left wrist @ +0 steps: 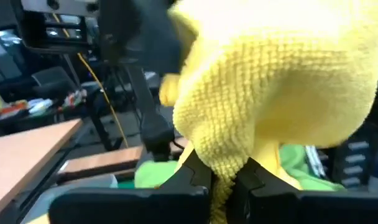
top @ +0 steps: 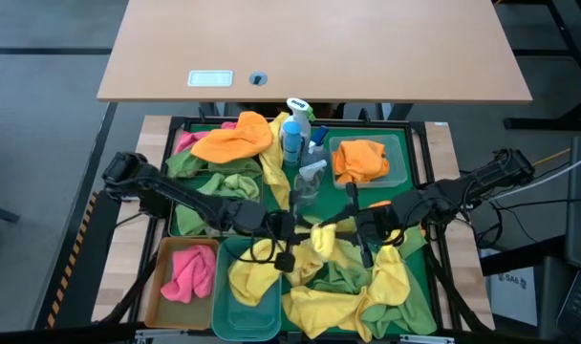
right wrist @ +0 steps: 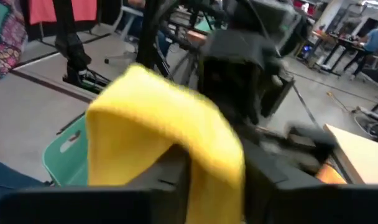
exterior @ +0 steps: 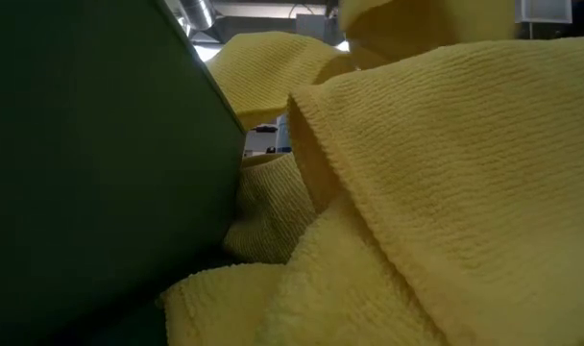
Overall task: Sort microfiber towel by color & place in baskets
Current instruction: Put the yellow towel into the blue bin
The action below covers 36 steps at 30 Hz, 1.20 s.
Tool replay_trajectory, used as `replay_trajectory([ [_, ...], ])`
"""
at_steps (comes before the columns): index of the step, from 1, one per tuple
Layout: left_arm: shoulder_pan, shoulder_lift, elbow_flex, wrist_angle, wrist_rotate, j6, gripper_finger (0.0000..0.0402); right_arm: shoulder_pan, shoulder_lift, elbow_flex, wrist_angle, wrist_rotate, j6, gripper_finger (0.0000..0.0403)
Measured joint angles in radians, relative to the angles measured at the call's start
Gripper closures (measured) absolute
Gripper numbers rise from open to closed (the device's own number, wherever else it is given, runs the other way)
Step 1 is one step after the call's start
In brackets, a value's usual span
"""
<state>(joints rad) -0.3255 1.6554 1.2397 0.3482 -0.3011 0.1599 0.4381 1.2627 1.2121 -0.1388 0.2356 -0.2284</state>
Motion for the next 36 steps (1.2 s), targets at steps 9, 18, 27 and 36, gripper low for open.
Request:
replay_trajectory([
  [9,-0.104,-0.176,0.003,-0.3,-0.039,-0.254,0.0393,0.0,-0.068,0.0,-0.162,0.077,0.001,0.0201],
  [18,-0.233,-0.354,0.003,-0.479,-0.021,-0.499,0.0393,0.0,-0.071,0.001,-0.31,0.076,0.077,0.02],
  [27,-0.362,-0.418,0.003,-0.752,-0.029,-0.746,0.0392,0.0,-0.07,0.001,-0.458,0.066,0.189,0.02],
  [36,-0.384,-0.306,-0.024,-0.846,-0.038,-0.76,0.0388,0.0,-0.07,0.001,-0.495,0.066,0.205,0.02],
])
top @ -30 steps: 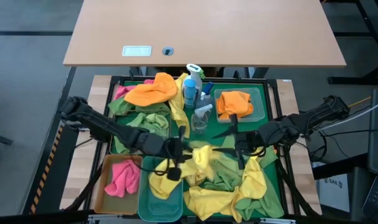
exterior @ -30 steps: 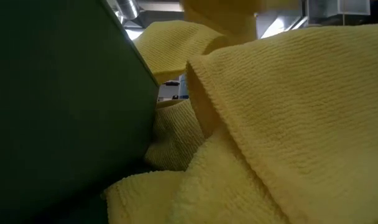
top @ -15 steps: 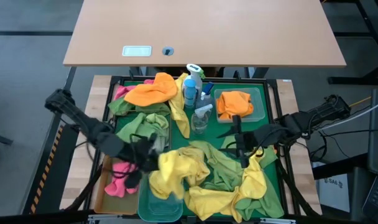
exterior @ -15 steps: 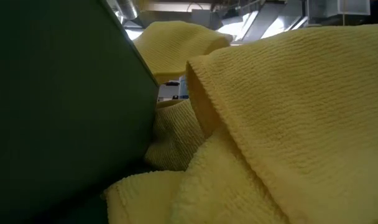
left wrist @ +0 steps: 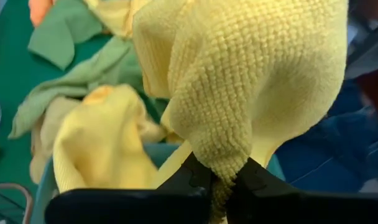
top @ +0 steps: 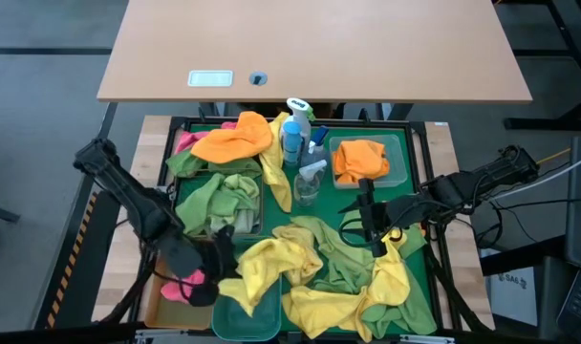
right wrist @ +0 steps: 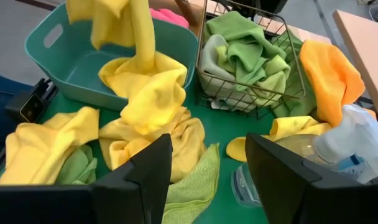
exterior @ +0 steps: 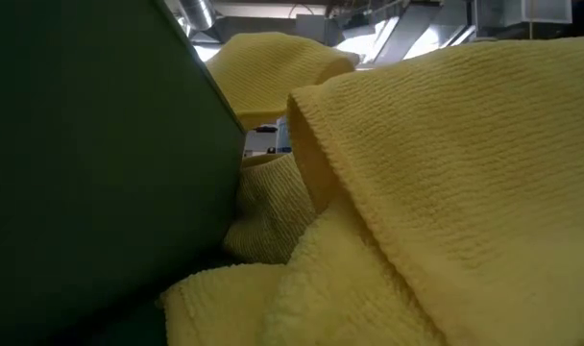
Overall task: Sort microfiber towel by color & place in baskets
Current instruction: Put the yellow towel into the blue bin
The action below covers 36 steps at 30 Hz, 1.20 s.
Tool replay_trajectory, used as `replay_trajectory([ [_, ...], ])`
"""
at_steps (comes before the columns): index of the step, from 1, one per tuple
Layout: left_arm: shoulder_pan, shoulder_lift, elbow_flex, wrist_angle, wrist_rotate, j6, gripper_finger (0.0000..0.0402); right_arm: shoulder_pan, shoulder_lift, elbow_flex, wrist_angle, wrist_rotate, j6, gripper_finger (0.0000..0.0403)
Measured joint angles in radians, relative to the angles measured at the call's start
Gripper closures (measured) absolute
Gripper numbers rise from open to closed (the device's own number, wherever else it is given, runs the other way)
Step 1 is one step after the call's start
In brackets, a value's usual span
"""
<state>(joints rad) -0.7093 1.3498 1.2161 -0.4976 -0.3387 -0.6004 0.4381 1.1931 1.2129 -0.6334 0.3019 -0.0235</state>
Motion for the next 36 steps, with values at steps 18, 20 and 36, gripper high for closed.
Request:
replay_trajectory([
  [18,0.05,0.053,-0.004,-0.212,0.062,-0.317,0.0264,0.0,0.0,0.0,0.0,0.0,0.0,0.02],
  [20,0.057,0.052,-0.004,-0.211,0.124,-0.317,0.0253,0.0,0.0,0.0,0.0,0.0,0.0,0.0201],
  [36,0.183,0.065,-0.004,0.039,-0.159,-0.129,0.0248,0.0,0.0,0.0,0.0,0.0,0.0,0.02],
])
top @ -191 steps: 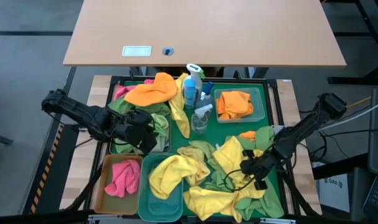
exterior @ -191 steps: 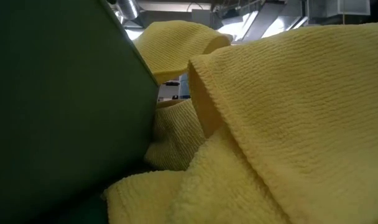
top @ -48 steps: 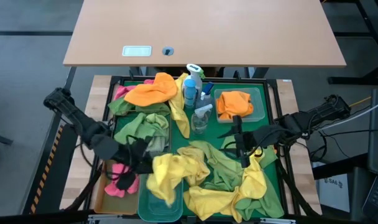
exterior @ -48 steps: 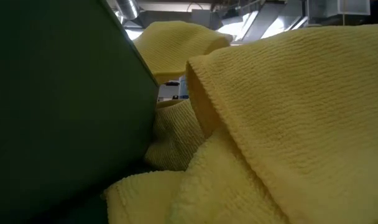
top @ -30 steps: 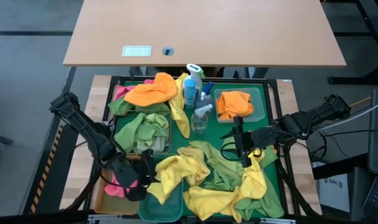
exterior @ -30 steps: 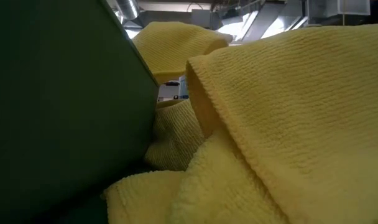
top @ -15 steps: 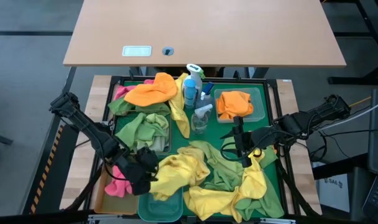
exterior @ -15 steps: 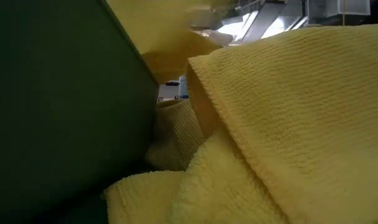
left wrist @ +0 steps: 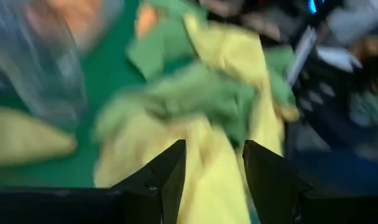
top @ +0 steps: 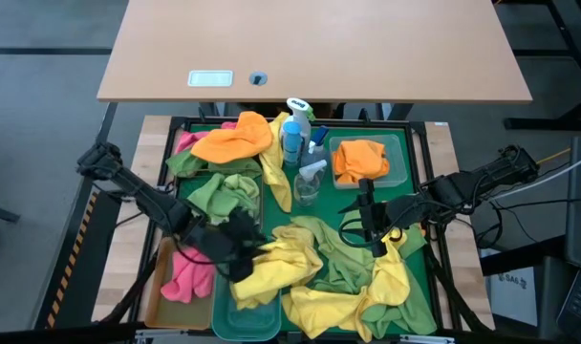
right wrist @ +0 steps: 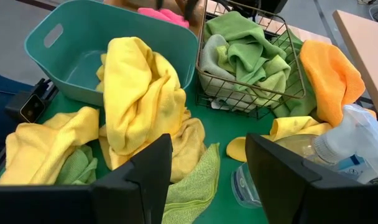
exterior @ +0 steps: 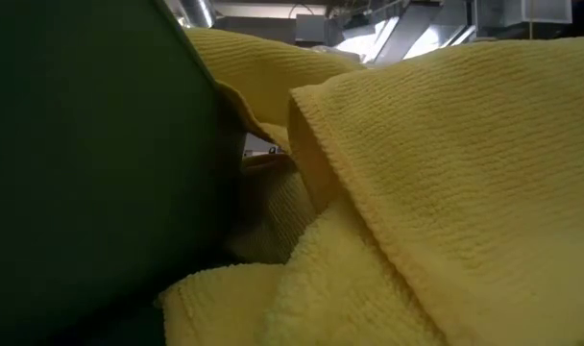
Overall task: Sort microfiber towel by color & place in baskets
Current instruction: Put the yellow towel into the blue bin
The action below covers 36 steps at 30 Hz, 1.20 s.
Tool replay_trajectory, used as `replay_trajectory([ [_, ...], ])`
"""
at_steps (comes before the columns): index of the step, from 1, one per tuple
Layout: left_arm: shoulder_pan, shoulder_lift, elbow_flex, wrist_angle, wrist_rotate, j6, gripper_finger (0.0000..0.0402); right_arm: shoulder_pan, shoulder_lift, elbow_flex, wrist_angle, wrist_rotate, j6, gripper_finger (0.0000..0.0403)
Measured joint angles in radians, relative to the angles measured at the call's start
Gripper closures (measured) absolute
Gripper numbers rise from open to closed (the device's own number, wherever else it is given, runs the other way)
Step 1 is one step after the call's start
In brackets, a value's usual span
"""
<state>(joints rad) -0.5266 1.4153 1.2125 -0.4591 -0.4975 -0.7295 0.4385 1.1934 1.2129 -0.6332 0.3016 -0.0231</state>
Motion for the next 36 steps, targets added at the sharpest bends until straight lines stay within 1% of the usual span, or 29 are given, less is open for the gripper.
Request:
replay_trajectory([
  [5,0.079,0.058,0.0,0.189,-0.008,0.193,0.0248,0.0,0.0,0.0,0.0,0.0,0.0,0.0201],
  [9,0.129,0.125,0.0,0.254,0.034,0.277,0.0248,0.0,0.0,0.0,0.0,0.0,0.0,0.02],
  [15,0.173,0.223,0.0,0.251,0.164,0.296,0.0248,0.0,0.0,0.0,0.0,0.0,0.0,0.02],
  [18,0.175,0.258,0.0,0.249,0.233,0.296,0.0248,0.0,0.0,0.0,0.0,0.0,0.0,0.02],
  [20,0.175,0.274,0.0,0.236,0.259,0.31,0.0248,0.0,0.0,0.0,0.0,0.0,0.0,0.02],
  [24,0.175,0.285,0.0,0.2,0.28,0.376,0.0248,0.0,0.0,0.0,0.0,0.0,0.0,0.02],
  [31,0.172,0.286,0.0,0.129,0.284,0.374,0.0248,0.0,0.0,0.0,-0.001,-0.008,0.0,0.02],
  [36,0.172,0.286,0.0,0.076,0.305,0.375,0.0248,0.0,0.0,0.0,-0.002,-0.008,0.0,0.02],
])
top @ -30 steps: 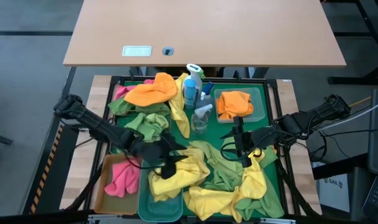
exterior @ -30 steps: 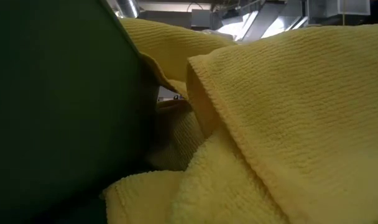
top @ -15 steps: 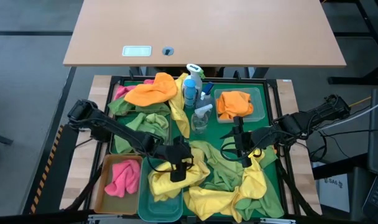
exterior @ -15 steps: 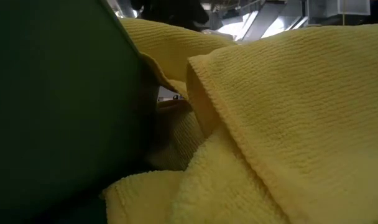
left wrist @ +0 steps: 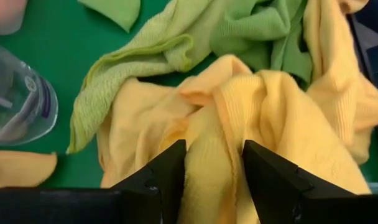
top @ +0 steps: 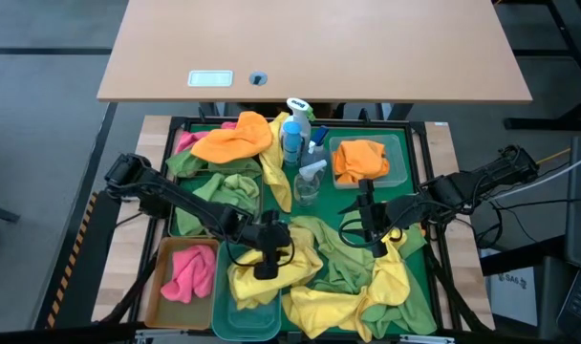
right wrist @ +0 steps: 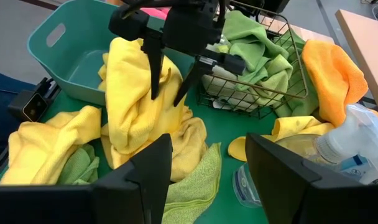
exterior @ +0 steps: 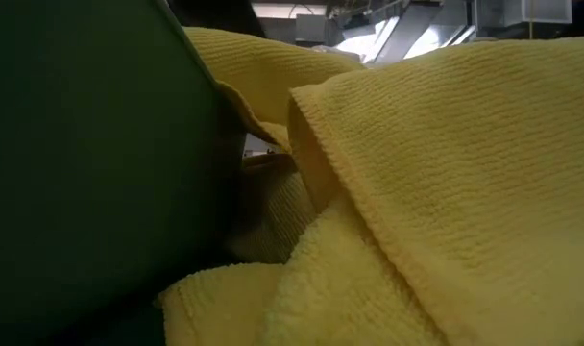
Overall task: Sort microfiber towel by color & place in baskets
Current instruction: Put the yellow towel into the blue bin
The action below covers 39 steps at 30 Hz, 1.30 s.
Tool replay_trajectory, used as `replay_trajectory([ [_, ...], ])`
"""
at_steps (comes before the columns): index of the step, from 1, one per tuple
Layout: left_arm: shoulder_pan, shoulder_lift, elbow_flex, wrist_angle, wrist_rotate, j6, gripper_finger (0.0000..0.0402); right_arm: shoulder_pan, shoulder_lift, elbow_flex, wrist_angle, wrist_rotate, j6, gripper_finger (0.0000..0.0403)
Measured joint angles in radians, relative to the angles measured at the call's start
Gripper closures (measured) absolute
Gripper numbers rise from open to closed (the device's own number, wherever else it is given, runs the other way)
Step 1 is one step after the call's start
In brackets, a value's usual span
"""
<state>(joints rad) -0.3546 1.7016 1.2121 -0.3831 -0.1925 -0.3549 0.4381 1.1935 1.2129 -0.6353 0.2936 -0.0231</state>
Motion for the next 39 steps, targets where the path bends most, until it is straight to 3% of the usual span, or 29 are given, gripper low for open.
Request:
replay_trajectory([
  [6,0.0,0.0,0.0,-0.008,-0.003,0.0,0.0276,0.0,0.0,0.0,0.0,0.0,0.0,0.02],
  [11,-0.004,-0.021,0.001,-0.012,0.002,0.0,0.0371,0.0,0.0,0.0,0.0,0.0,0.0,0.02],
  [13,-0.008,-0.04,0.015,-0.036,0.005,0.0,0.0391,0.0,0.0,0.0,-0.001,0.0,0.0,0.0201],
  [17,-0.032,-0.089,0.045,-0.088,0.012,0.0,0.0394,0.0,0.0,0.0,-0.004,0.0,0.0,0.02],
  [20,-0.056,-0.132,0.062,-0.157,0.074,-0.015,0.0397,0.0,0.0,0.0,-0.004,0.0,0.0,0.02],
  [30,-0.195,-0.218,0.067,-0.424,0.318,-0.322,0.0399,0.0,0.0,0.0,-0.004,0.0,0.0,0.02],
  [39,-0.259,-0.154,0.067,-0.413,0.191,-0.343,0.0394,0.0,0.0,0.0,-0.004,0.0,0.0,0.02],
])
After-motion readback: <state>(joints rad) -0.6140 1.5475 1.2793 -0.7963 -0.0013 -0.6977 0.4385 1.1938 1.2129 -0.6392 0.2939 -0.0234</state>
